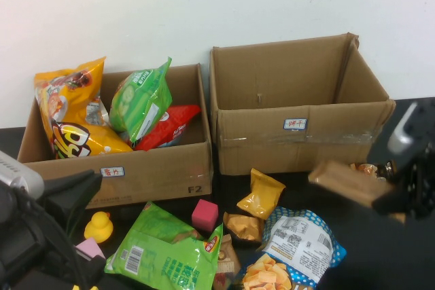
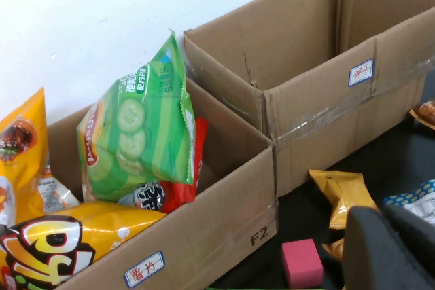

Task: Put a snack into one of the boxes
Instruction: Pick up the biscuit, then place the biscuit in the biscuit box

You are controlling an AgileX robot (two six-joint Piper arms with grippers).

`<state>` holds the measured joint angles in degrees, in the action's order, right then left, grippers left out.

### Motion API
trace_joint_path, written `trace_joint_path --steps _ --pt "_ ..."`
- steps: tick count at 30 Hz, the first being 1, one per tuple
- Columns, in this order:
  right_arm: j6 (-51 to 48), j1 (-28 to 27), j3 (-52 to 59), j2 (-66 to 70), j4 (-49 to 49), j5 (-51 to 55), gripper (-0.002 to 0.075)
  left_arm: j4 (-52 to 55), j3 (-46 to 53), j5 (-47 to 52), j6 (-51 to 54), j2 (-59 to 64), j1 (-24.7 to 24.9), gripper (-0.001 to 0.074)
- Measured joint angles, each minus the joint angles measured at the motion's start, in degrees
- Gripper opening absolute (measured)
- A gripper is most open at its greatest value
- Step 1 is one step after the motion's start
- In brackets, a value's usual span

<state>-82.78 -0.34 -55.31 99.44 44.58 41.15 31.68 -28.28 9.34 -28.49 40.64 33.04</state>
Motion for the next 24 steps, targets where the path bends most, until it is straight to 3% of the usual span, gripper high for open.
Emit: trace_joint_path --steps 11,18,24 --pt "-1.2 0.0 -14.17 -2.34 11.25 7.66 0.0462 0.0 0.0 -0.16 -0.33 0.0 0.0 -0.0001" --pt "-6.06 0.0 -19.41 -1.3 23.79 -3.05 0.0462 0.0 0.0 -0.27 -0.33 0.0 0.0 -0.0001" --pt "-16.82 0.0 -19.53 5.05 36.73 -7.95 0.0462 0.0 0.0 -0.27 -0.33 0.0 0.0 -0.0001"
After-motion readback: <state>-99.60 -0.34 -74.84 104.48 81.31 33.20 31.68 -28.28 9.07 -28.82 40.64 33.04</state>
